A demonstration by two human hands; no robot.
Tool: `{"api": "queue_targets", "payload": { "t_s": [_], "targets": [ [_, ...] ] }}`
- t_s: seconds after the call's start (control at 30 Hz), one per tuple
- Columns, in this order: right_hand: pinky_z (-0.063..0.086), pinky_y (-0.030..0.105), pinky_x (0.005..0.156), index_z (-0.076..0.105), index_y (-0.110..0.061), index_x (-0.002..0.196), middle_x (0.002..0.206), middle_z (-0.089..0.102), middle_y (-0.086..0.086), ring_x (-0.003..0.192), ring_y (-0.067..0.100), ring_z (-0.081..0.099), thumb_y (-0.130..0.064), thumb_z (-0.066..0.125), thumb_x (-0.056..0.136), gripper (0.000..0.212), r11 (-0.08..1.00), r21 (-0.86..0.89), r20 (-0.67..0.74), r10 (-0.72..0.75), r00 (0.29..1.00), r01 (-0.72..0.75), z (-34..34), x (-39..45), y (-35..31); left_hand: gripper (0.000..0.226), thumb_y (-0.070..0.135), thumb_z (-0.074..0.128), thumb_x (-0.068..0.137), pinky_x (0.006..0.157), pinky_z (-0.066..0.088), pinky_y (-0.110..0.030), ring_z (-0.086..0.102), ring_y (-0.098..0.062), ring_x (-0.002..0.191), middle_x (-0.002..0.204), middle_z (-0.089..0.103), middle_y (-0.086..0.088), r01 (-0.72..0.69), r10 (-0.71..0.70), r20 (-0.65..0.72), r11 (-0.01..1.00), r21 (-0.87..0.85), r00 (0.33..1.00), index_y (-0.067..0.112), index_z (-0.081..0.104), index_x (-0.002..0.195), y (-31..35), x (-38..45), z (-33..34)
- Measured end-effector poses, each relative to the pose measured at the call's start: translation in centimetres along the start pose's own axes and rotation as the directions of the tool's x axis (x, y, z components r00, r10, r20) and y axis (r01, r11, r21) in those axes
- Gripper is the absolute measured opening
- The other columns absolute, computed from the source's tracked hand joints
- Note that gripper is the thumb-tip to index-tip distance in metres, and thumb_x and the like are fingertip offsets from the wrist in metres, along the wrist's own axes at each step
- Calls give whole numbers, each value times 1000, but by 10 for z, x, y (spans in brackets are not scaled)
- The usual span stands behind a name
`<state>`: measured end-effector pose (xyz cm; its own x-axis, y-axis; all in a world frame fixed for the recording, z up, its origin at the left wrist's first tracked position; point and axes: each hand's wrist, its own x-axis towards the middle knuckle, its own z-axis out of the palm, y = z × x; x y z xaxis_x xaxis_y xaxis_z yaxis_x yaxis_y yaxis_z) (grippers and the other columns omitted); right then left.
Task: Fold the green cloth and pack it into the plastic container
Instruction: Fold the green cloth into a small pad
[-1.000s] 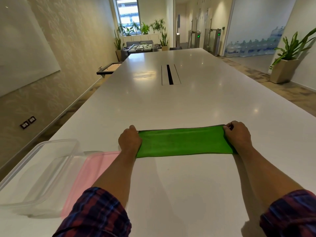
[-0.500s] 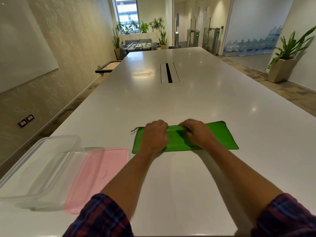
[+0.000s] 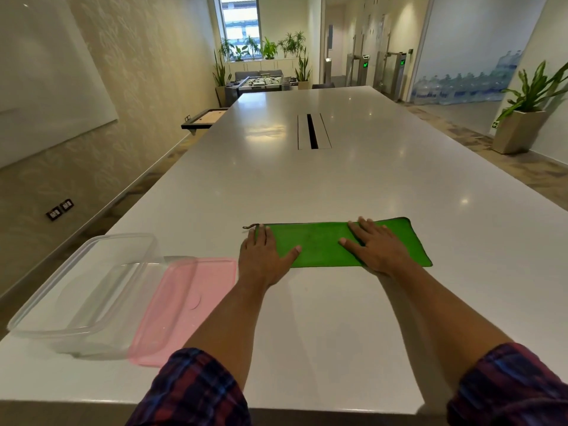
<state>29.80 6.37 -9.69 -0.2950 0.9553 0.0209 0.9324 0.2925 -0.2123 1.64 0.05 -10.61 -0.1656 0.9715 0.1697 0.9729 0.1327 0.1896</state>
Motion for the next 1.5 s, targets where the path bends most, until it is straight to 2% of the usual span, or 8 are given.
{"api": "queue_targets", "payload": {
  "t_s": [0.27,0.53,0.93,1.03,1.13,1.23,1.3,1.5],
  "targets": [
    [9,46,127,11,-32,164,172,8,3,158,23,6,-95,-13,67,118,997,-39,3,66,998,-66,-10,-7,33,111,85,23,87,126,15,-45,8,-27,157,168,15,-16,17,-17,28,1000,21,999,2,16,160,4,-3,-4],
    [12,44,127,15,-28,164,172,12,1,158,19,8,-76,20,95,83,989,-3,-10,151,989,-151,-14,-2,56,119,91,21,81,126,14,-44,8,-27,157,169,13,-16,-3,1,48,1000,31,999,2,13,160,1,-1,-6],
    [6,44,127,8,-28,164,172,4,4,158,21,2,-70,9,97,79,982,-117,-40,142,989,-146,-10,-4,55,121,91,18,80,127,12,-46,5,-28,157,169,9,-17,-11,9,77,999,32,997,1,9,160,1,1,-5],
    [-1,46,127,13,-31,163,172,1,0,158,19,-3,-53,16,103,65,947,-303,-60,96,994,-110,-21,-1,38,119,88,18,84,125,-6,-48,-1,-33,157,168,4,-23,1,-14,121,994,109,993,-2,6,160,5,1,-9],
    [3,47,127,24,-26,161,172,11,1,158,18,7,-43,34,92,72,941,-337,-111,-53,992,13,-32,1,2,110,77,26,89,116,-25,-48,-8,-40,155,165,-2,-31,-15,-11,139,984,178,990,-7,3,158,16,6,-18],
    [16,37,125,35,-20,158,167,29,3,154,18,24,-43,35,100,62,970,-134,-188,-226,956,203,-24,4,-49,90,56,34,94,123,-13,-48,1,-40,156,167,4,-26,-162,162,9,983,82,987,0,10,160,32,12,-19],
    [15,33,124,32,-17,159,167,27,5,155,19,22,-43,33,107,59,950,8,-112,-309,944,312,-5,4,-76,77,47,30,99,127,-1,-46,4,-35,157,169,7,-20,-255,256,-33,967,16,966,5,12,161,36,9,-11],
    [3,31,125,18,-27,163,171,12,-6,157,8,6,-54,15,106,63,945,-3,-5,-328,945,328,26,13,-76,76,54,27,103,127,12,-43,14,-27,156,169,15,-14,-172,170,58,985,27,984,6,18,161,22,18,8]
  ]
}}
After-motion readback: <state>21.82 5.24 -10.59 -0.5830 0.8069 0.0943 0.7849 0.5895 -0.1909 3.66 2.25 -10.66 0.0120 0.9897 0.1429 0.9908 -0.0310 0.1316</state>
